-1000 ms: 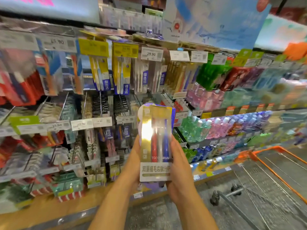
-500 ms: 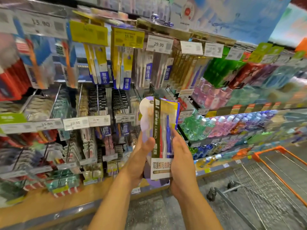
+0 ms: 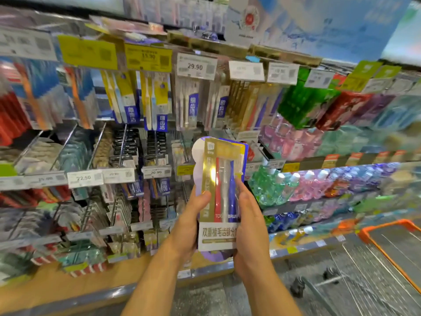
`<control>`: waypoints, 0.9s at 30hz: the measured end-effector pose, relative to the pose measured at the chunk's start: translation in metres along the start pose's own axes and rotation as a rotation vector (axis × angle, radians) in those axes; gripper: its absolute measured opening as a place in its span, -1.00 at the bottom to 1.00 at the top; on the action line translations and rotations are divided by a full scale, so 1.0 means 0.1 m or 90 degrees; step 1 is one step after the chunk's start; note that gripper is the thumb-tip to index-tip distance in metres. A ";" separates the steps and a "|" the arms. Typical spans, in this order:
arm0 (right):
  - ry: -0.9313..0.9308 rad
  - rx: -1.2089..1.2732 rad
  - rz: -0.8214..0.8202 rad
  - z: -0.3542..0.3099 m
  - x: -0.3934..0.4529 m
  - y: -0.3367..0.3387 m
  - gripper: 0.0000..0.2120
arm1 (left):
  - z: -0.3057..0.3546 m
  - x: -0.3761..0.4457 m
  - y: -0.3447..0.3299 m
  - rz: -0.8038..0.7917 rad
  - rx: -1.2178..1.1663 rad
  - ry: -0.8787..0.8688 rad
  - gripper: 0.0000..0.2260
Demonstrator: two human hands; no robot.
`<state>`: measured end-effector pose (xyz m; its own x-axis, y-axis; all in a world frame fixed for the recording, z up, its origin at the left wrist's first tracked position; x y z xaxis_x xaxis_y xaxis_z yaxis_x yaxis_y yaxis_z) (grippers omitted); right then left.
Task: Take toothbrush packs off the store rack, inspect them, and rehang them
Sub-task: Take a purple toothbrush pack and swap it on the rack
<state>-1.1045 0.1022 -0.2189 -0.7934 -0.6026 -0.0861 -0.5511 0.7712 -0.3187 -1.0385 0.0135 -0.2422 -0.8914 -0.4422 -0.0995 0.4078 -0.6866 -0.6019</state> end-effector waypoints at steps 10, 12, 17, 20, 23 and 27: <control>0.031 -0.002 -0.090 -0.41 0.47 0.67 -0.46 | -0.20 0.47 -0.84 0.060 -0.008 -0.022 -0.42; 0.018 0.023 -0.087 -0.47 0.58 0.89 -0.37 | -0.28 0.61 -1.03 0.083 0.004 -0.013 -0.45; 0.047 0.004 -0.115 -0.66 0.79 1.32 -0.61 | -0.46 0.91 -1.23 0.164 0.131 -0.098 -0.10; 0.031 -0.026 -0.107 -0.72 0.89 1.50 -0.63 | -0.55 0.98 -1.42 0.195 0.127 -0.140 -0.29; 0.035 -0.054 -0.104 -0.78 0.92 1.68 -0.67 | -0.64 1.04 -1.54 0.253 0.102 -0.146 -0.36; 0.067 -0.167 -0.114 -0.93 1.00 1.97 -0.72 | -0.70 1.08 -1.62 0.313 0.171 -0.176 -0.11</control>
<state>-1.3165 0.2123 -0.2026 -0.6927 -0.7194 0.0516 -0.7212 0.6897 -0.0650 -1.2149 0.1178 -0.2110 -0.5170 -0.8519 -0.0837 0.8251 -0.4699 -0.3135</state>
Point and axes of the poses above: each hand's wrist, its own x-axis towards the middle knuckle, its own y-axis out of the back of the hand, z = x × y, the point moved 5 cm from there along x, towards the middle knuckle, and after that the axes turned 1 degree about y, right-handed, at the moved point
